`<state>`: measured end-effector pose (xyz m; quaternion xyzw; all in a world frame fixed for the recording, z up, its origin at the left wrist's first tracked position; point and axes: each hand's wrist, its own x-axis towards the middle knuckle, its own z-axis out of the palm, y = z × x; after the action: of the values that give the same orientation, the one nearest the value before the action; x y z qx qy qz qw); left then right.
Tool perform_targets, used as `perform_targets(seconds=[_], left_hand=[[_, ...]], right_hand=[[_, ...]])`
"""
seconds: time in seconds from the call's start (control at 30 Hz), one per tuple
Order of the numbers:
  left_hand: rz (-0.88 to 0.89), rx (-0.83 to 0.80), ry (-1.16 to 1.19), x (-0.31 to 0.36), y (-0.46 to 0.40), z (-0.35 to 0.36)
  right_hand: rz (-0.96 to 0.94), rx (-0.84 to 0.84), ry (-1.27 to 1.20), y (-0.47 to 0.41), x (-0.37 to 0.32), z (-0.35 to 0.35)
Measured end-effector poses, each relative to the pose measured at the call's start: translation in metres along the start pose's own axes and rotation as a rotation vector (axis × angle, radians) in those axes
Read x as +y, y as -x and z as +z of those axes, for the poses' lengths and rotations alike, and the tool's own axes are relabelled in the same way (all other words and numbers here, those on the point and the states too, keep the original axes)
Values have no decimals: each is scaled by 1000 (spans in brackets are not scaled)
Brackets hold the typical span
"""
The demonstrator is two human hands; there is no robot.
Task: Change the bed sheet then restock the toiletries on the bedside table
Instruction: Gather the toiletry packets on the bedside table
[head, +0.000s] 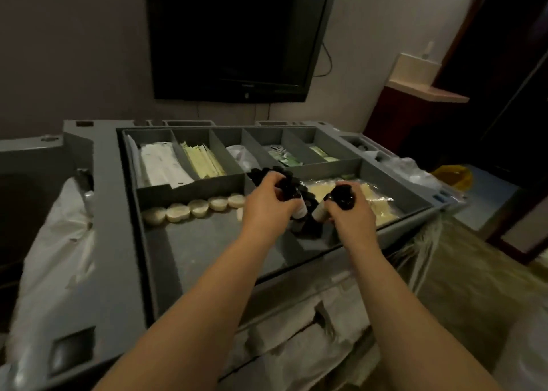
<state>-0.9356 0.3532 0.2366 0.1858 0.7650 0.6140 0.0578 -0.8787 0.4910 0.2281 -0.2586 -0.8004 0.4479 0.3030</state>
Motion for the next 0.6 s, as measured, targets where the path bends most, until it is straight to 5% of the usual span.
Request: perform_targets(seconds=[0.2,0.6], left_hand=[[12,15,-497,-4,-20,55],[-29,-18,-950,-5,-15,89]], right_hand=[[-324,-530,428,-54,30,-15],[-438,-674,353,-88,53,-10]])
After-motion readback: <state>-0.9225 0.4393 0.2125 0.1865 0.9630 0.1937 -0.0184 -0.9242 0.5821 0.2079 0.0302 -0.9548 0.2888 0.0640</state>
